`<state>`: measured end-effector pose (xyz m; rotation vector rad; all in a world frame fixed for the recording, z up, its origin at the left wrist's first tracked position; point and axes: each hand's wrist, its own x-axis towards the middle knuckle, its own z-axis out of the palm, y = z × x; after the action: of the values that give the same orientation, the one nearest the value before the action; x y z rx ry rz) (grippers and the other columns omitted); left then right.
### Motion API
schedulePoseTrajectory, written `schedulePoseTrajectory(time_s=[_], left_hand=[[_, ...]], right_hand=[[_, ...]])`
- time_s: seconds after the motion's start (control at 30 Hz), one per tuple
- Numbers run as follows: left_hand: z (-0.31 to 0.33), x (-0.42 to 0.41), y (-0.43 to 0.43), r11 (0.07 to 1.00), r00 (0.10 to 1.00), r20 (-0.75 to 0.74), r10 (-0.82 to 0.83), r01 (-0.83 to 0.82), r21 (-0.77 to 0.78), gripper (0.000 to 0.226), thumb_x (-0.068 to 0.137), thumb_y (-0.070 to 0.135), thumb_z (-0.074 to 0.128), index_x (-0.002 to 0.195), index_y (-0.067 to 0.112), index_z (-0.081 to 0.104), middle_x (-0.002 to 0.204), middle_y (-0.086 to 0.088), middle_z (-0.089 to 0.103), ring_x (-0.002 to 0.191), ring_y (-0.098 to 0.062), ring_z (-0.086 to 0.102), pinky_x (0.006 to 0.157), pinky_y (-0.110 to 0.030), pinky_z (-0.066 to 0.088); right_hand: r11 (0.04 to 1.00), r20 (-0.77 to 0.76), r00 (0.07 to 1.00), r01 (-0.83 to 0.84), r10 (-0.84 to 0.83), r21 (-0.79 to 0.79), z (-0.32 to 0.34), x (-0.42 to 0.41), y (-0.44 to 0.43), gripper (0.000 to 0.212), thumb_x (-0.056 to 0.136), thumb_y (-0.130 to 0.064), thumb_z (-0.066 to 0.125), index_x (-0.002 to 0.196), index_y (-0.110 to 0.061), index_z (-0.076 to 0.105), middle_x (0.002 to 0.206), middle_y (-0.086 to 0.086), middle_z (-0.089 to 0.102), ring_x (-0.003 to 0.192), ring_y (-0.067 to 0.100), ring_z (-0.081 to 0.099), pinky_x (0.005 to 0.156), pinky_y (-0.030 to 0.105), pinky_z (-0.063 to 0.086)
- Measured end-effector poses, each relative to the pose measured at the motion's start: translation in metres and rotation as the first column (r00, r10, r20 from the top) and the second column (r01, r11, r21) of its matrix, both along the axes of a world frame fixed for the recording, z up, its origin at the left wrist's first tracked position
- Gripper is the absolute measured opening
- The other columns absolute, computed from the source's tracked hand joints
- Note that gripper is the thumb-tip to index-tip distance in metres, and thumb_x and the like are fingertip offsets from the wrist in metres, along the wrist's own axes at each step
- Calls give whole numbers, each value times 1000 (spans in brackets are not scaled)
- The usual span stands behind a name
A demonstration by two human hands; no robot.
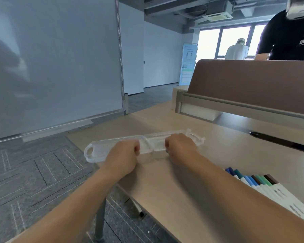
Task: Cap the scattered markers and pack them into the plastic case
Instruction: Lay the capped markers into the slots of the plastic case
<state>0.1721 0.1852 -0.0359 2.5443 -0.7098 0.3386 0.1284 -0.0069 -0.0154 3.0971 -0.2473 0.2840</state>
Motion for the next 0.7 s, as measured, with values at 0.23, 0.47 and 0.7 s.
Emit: schedulePoseTrajectory(time_s=[0.23, 0.47, 0.7], left_hand=[[29, -40, 2, 988, 996, -30, -81, 76, -132, 21, 88, 6, 56, 73, 20, 61, 77, 10, 61, 74, -7, 54, 61, -21, 40], [54, -117, -30, 939, 959, 9, -284, 280, -198, 23, 89, 17, 65, 70, 27, 58, 77, 11, 62, 71, -3, 56, 61, -17, 38], [72, -221, -85, 875, 882, 4, -471, 468, -127, 23, 87, 13, 62, 68, 24, 53, 78, 7, 58, 71, -7, 53, 57, -18, 34]], right_hand=[[995, 141, 989, -39, 52, -91, 28, -67, -2, 9, 96, -23, 61, 100, -21, 68, 102, 1, 64, 96, 21, 55, 83, 32, 45], [994, 158, 983, 101, -92, -51, 51, -183, -25, 8, 100, -21, 52, 97, -20, 59, 102, 2, 58, 96, 22, 52, 78, 35, 46], [956, 211, 943, 281, -258, -86, 57, -322, -57, 8, 97, -20, 53, 92, -23, 59, 96, -3, 58, 89, 18, 56, 65, 31, 42]])
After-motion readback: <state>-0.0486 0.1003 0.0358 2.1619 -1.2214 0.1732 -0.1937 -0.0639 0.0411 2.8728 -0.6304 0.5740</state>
